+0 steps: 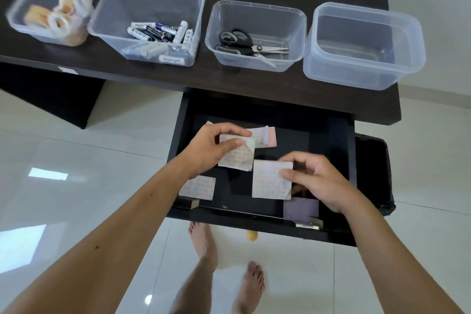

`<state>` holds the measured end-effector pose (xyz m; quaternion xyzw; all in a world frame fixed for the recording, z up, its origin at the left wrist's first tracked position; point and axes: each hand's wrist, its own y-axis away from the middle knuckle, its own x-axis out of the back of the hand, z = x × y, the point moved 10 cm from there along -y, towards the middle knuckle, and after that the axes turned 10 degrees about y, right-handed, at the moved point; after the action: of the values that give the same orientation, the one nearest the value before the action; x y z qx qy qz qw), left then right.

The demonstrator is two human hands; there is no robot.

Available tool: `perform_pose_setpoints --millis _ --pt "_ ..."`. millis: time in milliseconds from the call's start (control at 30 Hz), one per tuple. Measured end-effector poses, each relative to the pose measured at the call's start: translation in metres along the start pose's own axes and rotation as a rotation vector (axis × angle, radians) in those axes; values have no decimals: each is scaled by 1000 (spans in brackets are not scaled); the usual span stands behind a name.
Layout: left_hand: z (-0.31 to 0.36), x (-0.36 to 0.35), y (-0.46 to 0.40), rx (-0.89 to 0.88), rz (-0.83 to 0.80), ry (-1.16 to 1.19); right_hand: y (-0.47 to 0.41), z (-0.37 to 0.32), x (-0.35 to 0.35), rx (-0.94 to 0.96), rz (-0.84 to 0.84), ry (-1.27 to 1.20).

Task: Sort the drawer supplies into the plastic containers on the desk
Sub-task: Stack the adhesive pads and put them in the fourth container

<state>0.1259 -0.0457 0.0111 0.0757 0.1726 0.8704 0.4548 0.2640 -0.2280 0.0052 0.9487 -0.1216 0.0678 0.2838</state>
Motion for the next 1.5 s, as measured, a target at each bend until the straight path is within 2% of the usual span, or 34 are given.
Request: perform_pose_setpoints --millis 200,367,467,533,633,700,1000,1167,1333,1500 --pt "-13 2 12 53 65 116 -6 -25 -2 67 42 -4" --pt "-16 0 19 115 124 264 -21 -29 -5 72 188 58" --pt "-19 -1 22 130 68 286 -25 -30 -5 85 258 68" --pt "-17 -8 26 118 -31 318 -26 -32 -6 104 271 62" --pt "-18 -19 32 91 -147 259 -28 -32 -7 121 263 61" --pt "-22 -21 32 98 -157 233 -30 -32 -8 122 256 71" --pt "-22 -12 42 116 -128 190 -29 -42 -18 158 258 91" --pt "0 35 70 44 -23 123 -38 -54 -35 151 250 81" --pt "17 107 100 -44 117 184 -78 -74 -60 212 289 362" --pt "9 133 104 -88 208 152 -112 -75 -74 259 367 685"
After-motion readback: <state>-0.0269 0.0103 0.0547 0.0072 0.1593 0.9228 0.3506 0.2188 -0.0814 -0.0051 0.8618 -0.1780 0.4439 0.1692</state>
